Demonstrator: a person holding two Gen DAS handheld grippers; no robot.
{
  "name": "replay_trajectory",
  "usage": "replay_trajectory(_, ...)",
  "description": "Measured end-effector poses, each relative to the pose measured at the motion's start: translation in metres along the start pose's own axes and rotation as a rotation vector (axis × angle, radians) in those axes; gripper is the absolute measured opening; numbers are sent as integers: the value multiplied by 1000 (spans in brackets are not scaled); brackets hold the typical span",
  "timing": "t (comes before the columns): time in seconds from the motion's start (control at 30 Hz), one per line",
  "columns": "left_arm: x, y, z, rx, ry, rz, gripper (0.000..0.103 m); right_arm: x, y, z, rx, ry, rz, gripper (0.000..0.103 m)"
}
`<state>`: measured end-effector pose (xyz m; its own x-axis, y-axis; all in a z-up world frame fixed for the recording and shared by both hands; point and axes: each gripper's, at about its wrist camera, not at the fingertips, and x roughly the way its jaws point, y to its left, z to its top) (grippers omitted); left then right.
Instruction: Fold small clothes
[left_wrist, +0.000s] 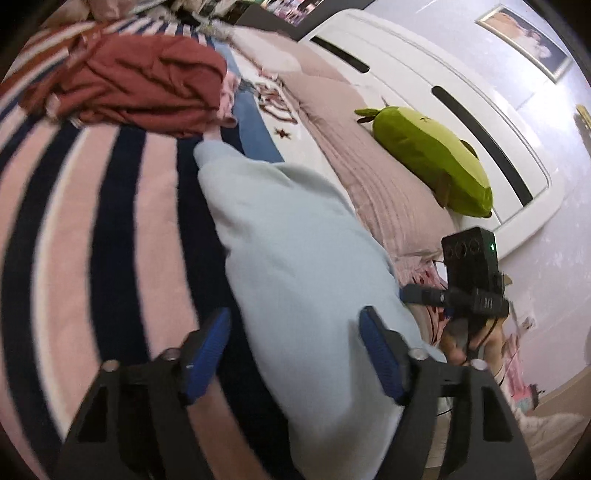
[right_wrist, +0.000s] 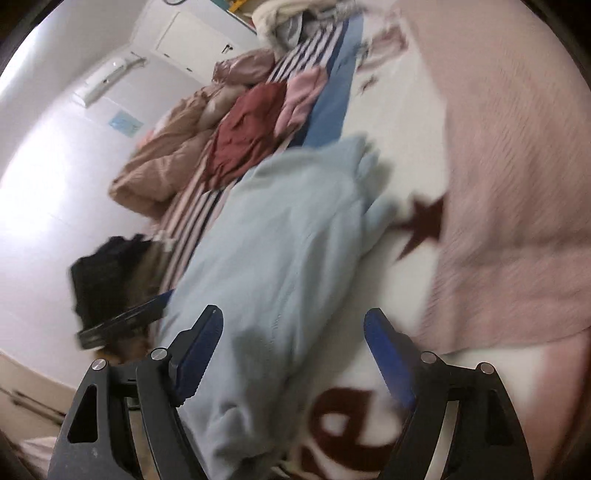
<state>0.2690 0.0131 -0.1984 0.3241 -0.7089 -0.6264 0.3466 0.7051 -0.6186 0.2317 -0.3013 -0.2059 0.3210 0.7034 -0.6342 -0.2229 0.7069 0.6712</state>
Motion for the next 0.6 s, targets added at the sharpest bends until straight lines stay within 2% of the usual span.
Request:
replay_trajectory(0.03, 8, 3, 4, -16, 15, -4, 48, 7, 0, 0, 0, 7, -2, 72)
replay_trajectory(0.07, 15, 6, 6, -29, 27, -16, 34, 12, 1, 2, -13, 4, -18, 68)
replay_trajectory(0.1, 20, 8, 8, -41, 34, -27, 20, 16, 2, 4, -17, -1, -24, 56)
replay_trajectory(0.13, 24, 7, 10, -46, 36, -23, 17, 22, 1, 7, 0, -8, -25, 42)
replay_trajectory(0.23, 17, -10, 11, 12, 8, 25, 13, 37, 2, 10, 14, 16, -7, 22)
replay_trajectory(0.37, -11, -32, 20, 59, -43, 18, 12, 31, 9, 14, 19, -10, 34, 18)
replay_trajectory(0.43, -28, -47, 26, 100, -76, 51, 12, 21, 20, 17, -2, -40, 56, 17)
replay_trajectory(0.6, -92, -75, 35, 182, -173, 104, 12, -2, 88, 28, -140, -126, 88, 17)
